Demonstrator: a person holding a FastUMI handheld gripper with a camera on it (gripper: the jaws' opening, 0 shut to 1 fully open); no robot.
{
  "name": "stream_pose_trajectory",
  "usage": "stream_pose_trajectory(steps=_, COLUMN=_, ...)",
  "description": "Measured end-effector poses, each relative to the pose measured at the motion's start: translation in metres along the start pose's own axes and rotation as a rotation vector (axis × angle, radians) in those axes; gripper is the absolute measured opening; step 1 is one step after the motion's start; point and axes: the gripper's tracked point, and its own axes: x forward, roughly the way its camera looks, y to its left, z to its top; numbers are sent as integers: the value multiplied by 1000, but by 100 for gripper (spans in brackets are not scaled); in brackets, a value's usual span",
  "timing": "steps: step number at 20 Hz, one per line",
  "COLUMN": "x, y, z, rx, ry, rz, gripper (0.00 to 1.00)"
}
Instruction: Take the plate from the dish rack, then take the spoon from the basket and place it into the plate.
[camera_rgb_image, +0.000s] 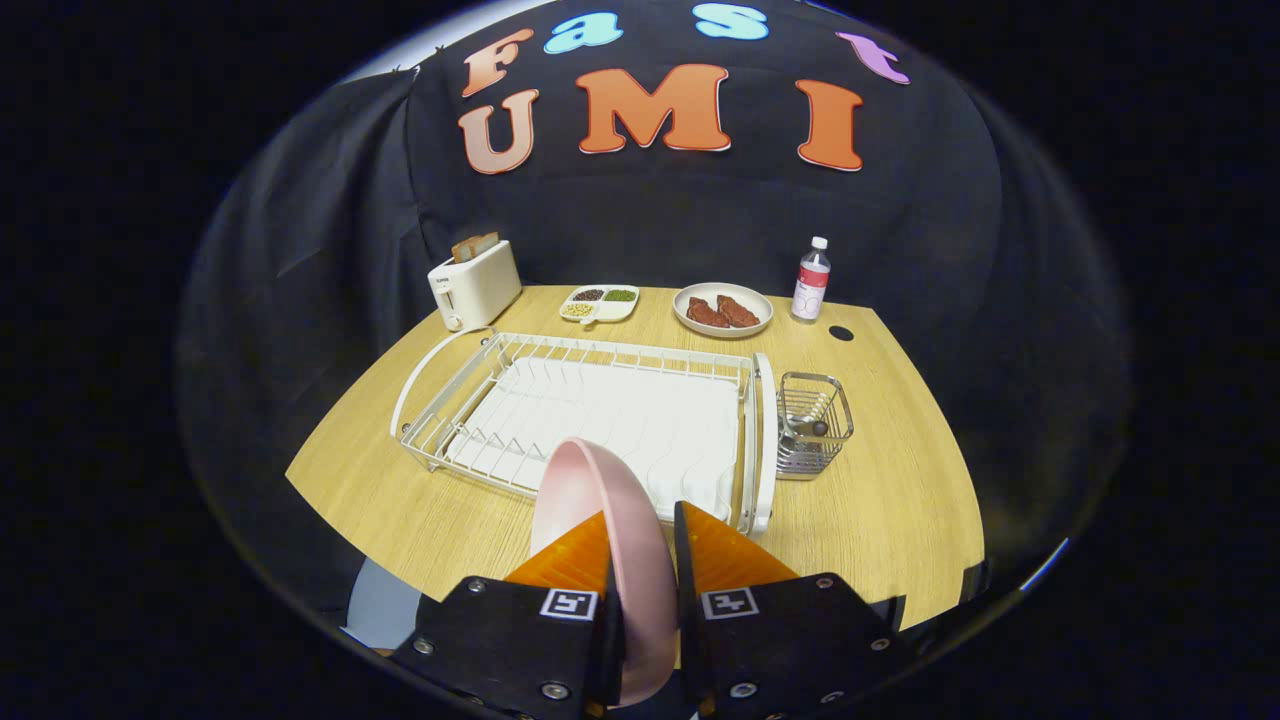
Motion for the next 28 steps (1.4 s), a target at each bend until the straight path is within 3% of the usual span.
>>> stream_pose_trajectory(steps=25, x=46, y=-10, z=-107, rx=355, ry=150, rz=107, gripper=24)
stream_pose_trajectory(steps=28, x=53, y=-17, z=-116, rx=331, ry=157, rz=66, gripper=26)
